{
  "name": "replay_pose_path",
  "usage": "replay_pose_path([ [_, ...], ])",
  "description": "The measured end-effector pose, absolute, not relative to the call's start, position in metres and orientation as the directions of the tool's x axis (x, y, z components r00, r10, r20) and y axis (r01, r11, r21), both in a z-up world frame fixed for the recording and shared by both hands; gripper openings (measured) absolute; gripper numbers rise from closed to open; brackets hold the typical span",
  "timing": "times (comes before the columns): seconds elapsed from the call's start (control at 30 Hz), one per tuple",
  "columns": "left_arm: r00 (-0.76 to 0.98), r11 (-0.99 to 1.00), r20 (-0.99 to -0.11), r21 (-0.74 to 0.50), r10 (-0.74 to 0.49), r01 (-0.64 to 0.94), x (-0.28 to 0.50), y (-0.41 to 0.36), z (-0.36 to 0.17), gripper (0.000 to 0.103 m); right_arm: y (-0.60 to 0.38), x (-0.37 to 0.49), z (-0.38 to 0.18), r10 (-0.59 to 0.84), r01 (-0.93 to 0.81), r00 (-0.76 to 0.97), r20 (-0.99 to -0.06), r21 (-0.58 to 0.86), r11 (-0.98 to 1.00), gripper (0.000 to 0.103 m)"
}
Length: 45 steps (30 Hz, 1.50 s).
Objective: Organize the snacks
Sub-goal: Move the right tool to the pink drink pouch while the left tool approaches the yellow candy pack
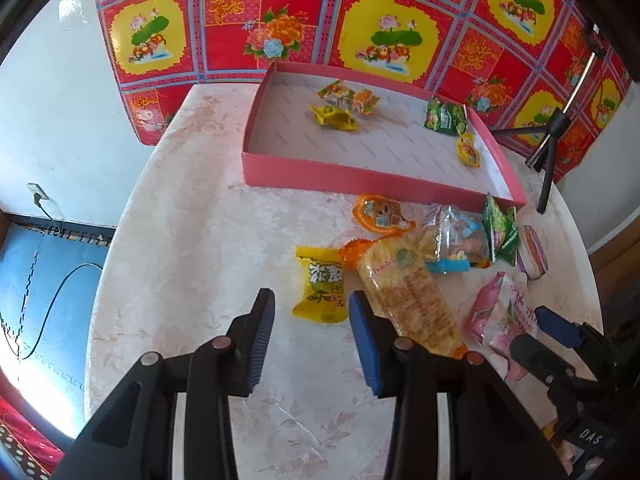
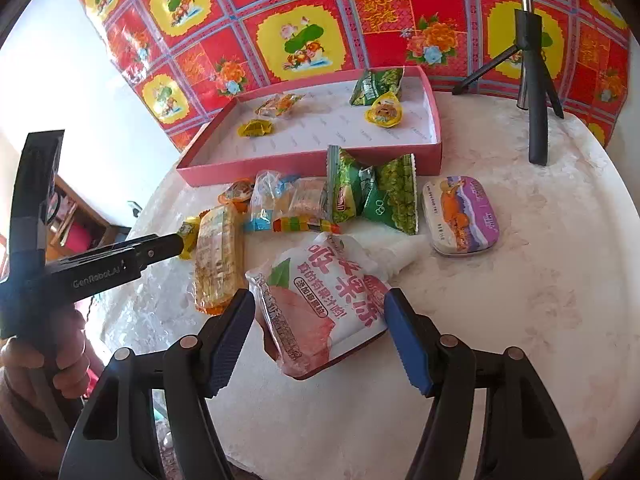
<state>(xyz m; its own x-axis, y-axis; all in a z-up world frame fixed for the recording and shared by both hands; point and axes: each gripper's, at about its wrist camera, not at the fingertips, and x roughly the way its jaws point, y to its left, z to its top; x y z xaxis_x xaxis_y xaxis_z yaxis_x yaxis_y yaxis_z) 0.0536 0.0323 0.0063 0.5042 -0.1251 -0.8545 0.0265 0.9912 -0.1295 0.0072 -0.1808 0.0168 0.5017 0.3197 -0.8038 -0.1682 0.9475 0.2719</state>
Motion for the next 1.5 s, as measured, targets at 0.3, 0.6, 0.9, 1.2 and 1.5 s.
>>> replay_pose_path([
  [0.3,0.493,0.992,-0.862,-0.120,-0.119,0.030,0.059,0.026,-0.004,0.040,-0.176,0.008,0.012,0.295,-0.170,0.510,-0.808,0.242,0.955,0.070],
  [0.6,0.512,0.996,-0.855,-0.077,-0.087,0.039,0.060,0.020,-0.007,0.040,-0.183,0.008,0.000,0.309,-0.121,0.499,-0.809,0.288,0.950,0.083],
  [0.9,0.523,0.997,-0.849,-0.058,-0.075,0.049,0.060,0.018,-0.007,0.040,-0.171,0.000,0.007,0.264,-0.149,0.507,-0.821,0.218,0.964,0.091],
  [1.2,0.532,0.998,-0.845,-0.014,-0.045,0.061,0.057,0.013,-0.008,0.040,-0.164,-0.003,0.007,0.243,-0.158,0.501,-0.831,0.188,0.969,0.092],
  [1.5,0.540,0.998,-0.840,-0.022,-0.054,0.066,0.055,0.015,-0.006,0.033,-0.167,0.009,0.003,0.249,-0.146,0.523,-0.815,0.202,0.968,0.079],
])
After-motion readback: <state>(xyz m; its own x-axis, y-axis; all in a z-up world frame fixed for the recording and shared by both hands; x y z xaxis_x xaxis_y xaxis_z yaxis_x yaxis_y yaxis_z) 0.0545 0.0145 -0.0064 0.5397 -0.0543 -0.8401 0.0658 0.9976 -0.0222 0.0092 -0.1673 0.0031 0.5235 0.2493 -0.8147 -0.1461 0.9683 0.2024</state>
